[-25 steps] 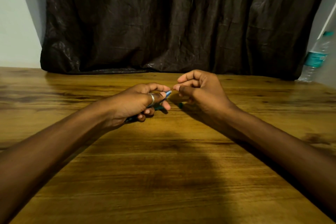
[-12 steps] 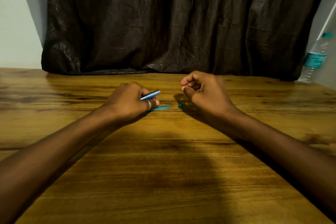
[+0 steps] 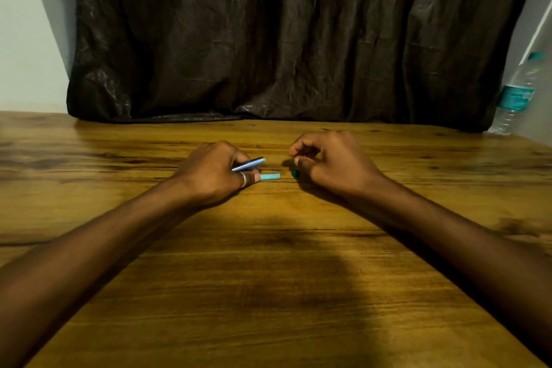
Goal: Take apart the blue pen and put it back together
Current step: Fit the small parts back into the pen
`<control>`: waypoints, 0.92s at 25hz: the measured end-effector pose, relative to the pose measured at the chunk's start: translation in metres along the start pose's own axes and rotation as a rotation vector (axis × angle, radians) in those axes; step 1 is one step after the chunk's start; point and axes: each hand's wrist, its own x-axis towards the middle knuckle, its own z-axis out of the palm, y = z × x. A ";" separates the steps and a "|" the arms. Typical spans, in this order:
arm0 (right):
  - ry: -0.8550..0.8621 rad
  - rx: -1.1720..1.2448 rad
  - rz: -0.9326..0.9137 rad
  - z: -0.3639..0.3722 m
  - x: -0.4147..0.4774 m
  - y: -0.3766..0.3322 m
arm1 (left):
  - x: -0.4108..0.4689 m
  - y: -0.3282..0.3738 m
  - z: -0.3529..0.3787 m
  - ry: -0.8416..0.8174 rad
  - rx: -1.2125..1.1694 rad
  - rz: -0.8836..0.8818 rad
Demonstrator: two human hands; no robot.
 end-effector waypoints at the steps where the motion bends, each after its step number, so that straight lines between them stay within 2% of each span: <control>1: -0.039 -0.016 -0.005 0.000 0.000 0.000 | 0.000 0.000 0.001 0.000 -0.020 -0.005; 4: -0.111 -0.058 -0.006 0.001 -0.001 0.000 | -0.001 0.000 0.002 0.012 -0.085 -0.033; 14: -0.153 -0.052 -0.001 0.003 -0.002 0.002 | 0.006 -0.005 0.003 0.067 -0.370 -0.120; 16: -0.086 0.181 0.120 0.005 -0.001 -0.001 | 0.006 -0.004 0.003 0.055 -0.424 -0.123; 19: 0.020 0.791 0.416 0.000 0.000 -0.010 | 0.005 0.001 0.003 0.056 -0.523 -0.126; 23: 0.044 1.051 0.485 -0.007 0.001 -0.017 | 0.004 0.008 0.004 0.055 -0.691 -0.144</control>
